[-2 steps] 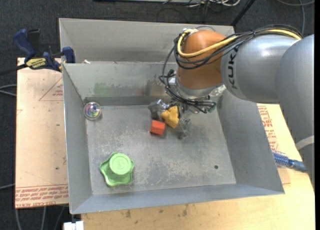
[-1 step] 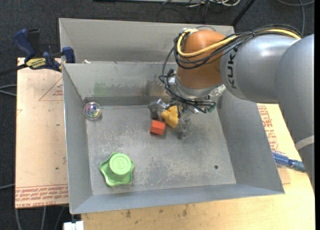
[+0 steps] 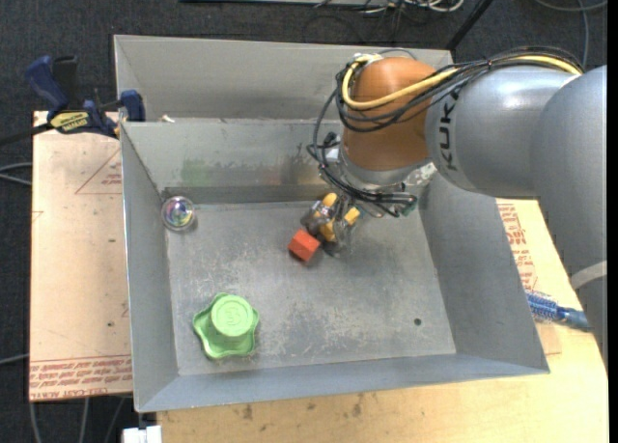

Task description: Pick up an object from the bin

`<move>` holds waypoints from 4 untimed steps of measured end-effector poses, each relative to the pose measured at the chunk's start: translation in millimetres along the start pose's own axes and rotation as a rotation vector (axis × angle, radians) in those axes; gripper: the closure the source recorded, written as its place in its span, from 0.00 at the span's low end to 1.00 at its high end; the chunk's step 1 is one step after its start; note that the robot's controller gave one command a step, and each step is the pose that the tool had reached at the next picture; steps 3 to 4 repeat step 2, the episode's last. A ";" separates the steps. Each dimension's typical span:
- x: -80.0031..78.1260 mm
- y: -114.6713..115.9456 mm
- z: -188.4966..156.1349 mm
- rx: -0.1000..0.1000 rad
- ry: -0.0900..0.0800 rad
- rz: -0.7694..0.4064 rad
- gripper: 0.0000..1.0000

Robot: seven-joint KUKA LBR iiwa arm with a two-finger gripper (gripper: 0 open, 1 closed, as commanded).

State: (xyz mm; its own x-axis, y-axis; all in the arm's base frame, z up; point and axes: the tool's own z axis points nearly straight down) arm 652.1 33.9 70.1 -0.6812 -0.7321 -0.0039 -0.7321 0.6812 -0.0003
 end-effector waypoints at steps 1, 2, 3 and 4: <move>-2.8 -1.0 -59.9 0.006 -0.005 0.001 1.00; -4.2 -1.2 -61.4 0.001 -0.001 0.004 1.00; -4.2 -1.2 -61.4 0.001 -0.001 0.004 1.00; -4.2 -1.2 -61.4 0.001 -0.001 0.004 1.00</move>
Offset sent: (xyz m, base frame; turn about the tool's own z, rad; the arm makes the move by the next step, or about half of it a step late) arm 0.0000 0.0002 0.0553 0.0000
